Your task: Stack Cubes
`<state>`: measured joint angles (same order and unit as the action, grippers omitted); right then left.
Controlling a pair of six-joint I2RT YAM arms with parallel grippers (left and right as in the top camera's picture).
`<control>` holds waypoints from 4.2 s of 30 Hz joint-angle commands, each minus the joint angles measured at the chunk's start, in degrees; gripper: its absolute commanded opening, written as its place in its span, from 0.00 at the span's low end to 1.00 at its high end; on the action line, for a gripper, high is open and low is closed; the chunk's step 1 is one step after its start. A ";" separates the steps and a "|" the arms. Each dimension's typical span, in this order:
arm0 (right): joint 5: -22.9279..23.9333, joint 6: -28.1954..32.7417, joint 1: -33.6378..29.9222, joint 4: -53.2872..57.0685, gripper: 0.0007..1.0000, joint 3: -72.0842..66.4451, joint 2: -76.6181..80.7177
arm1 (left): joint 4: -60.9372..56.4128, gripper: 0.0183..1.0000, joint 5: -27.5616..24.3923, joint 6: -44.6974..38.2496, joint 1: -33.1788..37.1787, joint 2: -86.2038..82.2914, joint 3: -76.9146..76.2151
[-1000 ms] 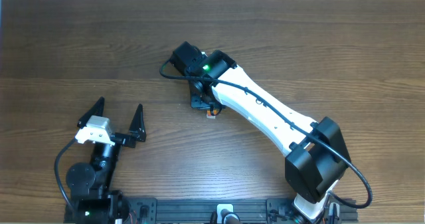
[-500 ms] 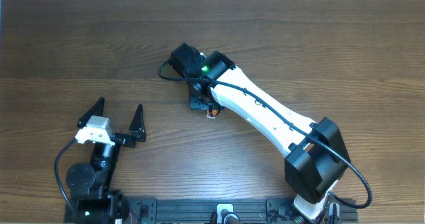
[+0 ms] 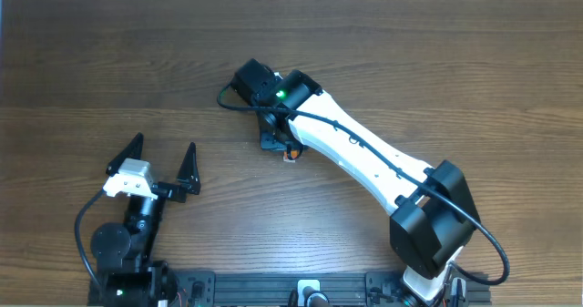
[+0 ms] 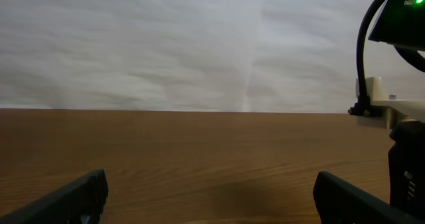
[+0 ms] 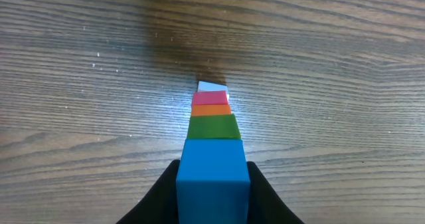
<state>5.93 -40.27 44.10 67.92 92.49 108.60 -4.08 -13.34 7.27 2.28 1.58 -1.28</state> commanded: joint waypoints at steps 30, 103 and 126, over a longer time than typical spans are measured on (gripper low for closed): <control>0.63 0.09 0.46 -0.66 0.99 0.50 1.25 | -0.24 1.00 -0.26 -0.90 0.26 -0.28 0.39; -15.78 39.43 -47.17 -60.46 0.99 -90.40 -108.21 | -0.24 1.00 -0.26 -0.90 0.26 -0.28 0.39; -12.94 39.71 -47.54 -64.28 0.99 -92.19 -108.24 | -0.24 1.00 -0.26 -0.90 0.26 -0.28 0.39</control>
<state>-7.46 -0.21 -2.92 3.55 0.71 0.91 -4.08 -13.34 7.27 2.28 1.58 -1.26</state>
